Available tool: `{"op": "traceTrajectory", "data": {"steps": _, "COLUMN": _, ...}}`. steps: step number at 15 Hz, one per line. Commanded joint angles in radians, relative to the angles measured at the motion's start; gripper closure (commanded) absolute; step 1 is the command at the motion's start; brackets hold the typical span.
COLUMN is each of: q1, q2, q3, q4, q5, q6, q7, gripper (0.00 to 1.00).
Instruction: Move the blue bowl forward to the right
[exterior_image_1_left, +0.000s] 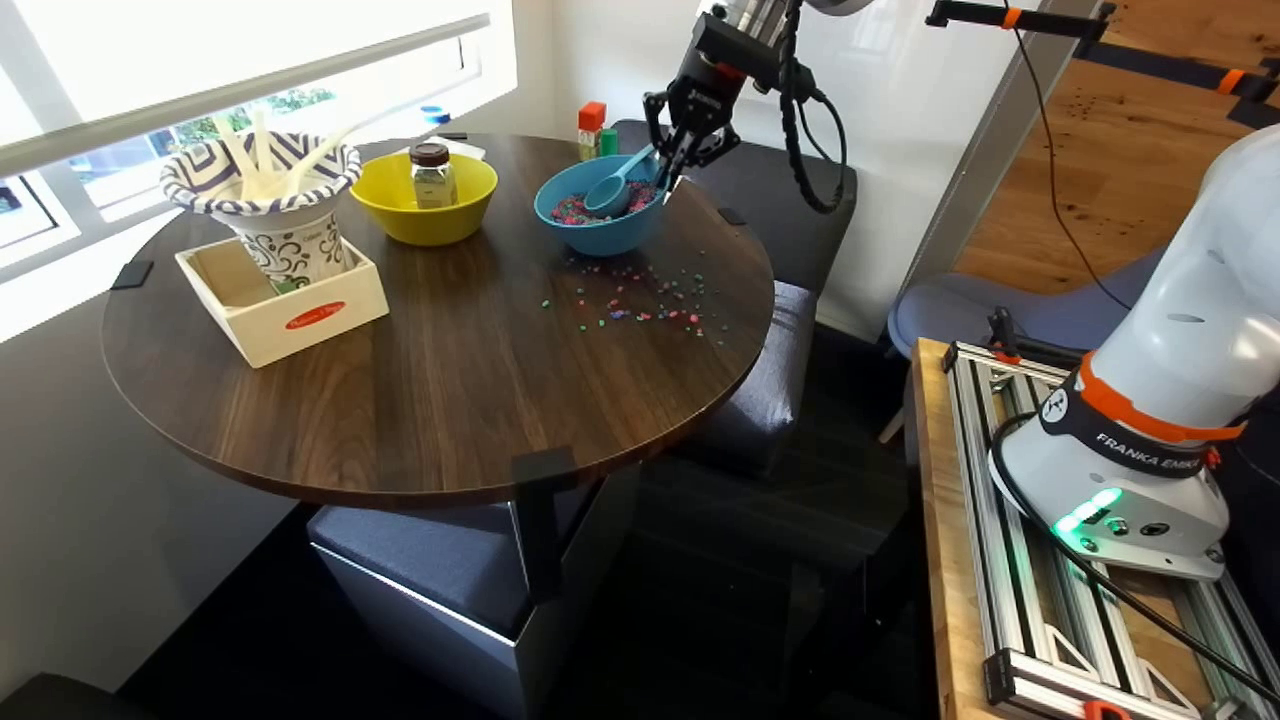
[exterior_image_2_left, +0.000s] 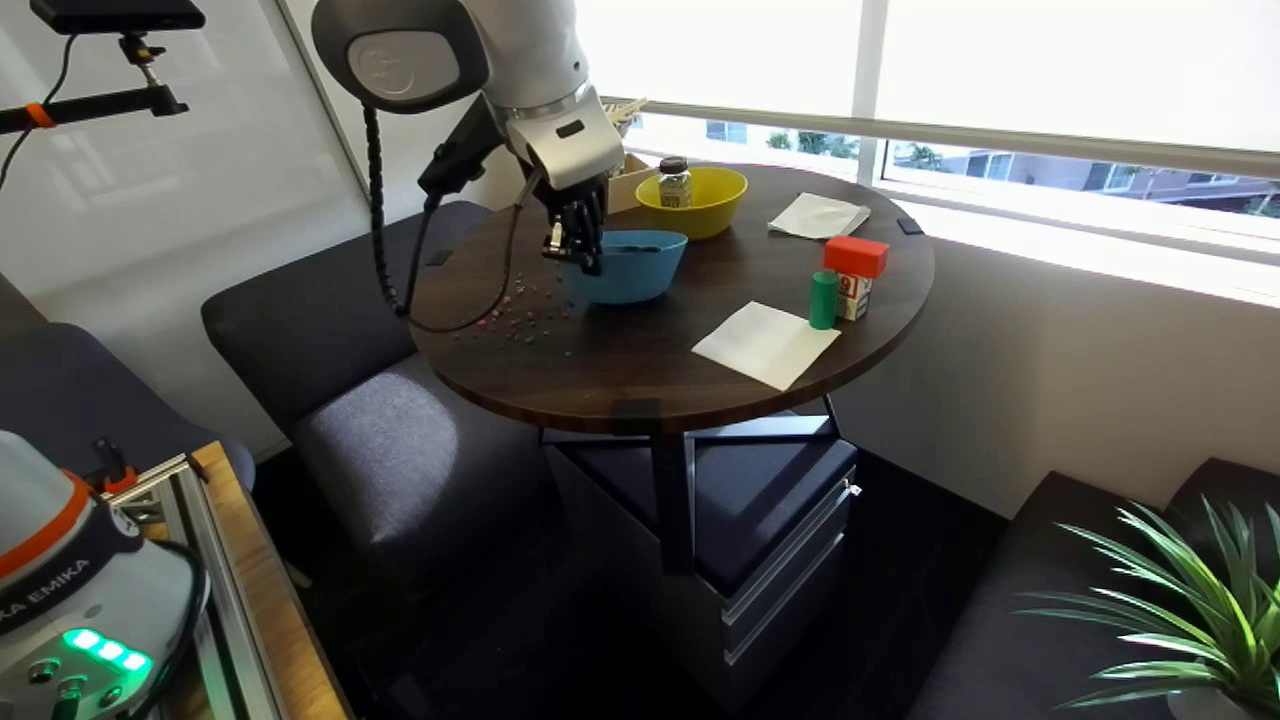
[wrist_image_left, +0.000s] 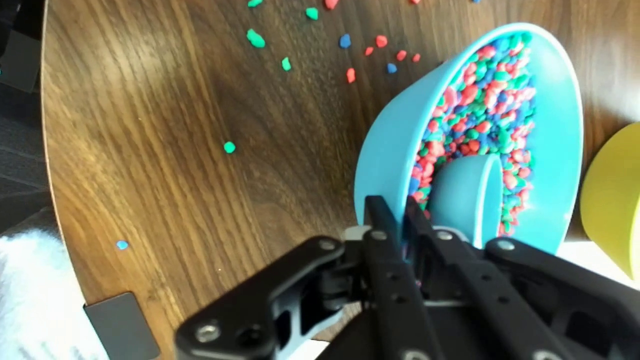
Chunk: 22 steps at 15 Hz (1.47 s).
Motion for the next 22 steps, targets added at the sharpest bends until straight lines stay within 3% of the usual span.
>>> {"op": "traceTrajectory", "data": {"steps": 1, "q1": -0.001, "q2": -0.055, "q3": -0.003, "q4": -0.041, "q5": 0.072, "q6": 0.048, "q7": -0.038, "gripper": 0.97}}
{"op": "traceTrajectory", "data": {"steps": 10, "q1": -0.012, "q2": -0.091, "q3": -0.022, "q4": -0.081, "q5": 0.277, "q6": 0.08, "q7": -0.161, "gripper": 0.97}}
{"op": "traceTrajectory", "data": {"steps": 15, "q1": -0.023, "q2": -0.147, "q3": -0.03, "q4": -0.107, "q5": 0.27, "q6": 0.164, "q7": -0.145, "gripper": 0.97}}
{"op": "traceTrajectory", "data": {"steps": 17, "q1": -0.024, "q2": -0.152, "q3": -0.034, "q4": -0.089, "q5": 0.263, "q6": 0.146, "q7": -0.141, "gripper": 0.97}}
{"op": "traceTrajectory", "data": {"steps": 18, "q1": -0.026, "q2": -0.093, "q3": -0.034, "q4": -0.08, "q5": 0.238, "q6": 0.148, "q7": -0.137, "gripper": 0.97}}
{"op": "traceTrajectory", "data": {"steps": 19, "q1": -0.026, "q2": -0.096, "q3": -0.035, "q4": -0.08, "q5": 0.235, "q6": 0.148, "q7": -0.137, "gripper": 0.9}}
{"op": "traceTrajectory", "data": {"steps": 21, "q1": -0.027, "q2": -0.082, "q3": -0.034, "q4": -0.085, "q5": 0.233, "q6": 0.147, "q7": -0.137, "gripper": 0.9}}
{"op": "traceTrajectory", "data": {"steps": 22, "q1": -0.027, "q2": -0.072, "q3": -0.034, "q4": -0.086, "q5": 0.232, "q6": 0.147, "q7": -0.137, "gripper": 0.97}}
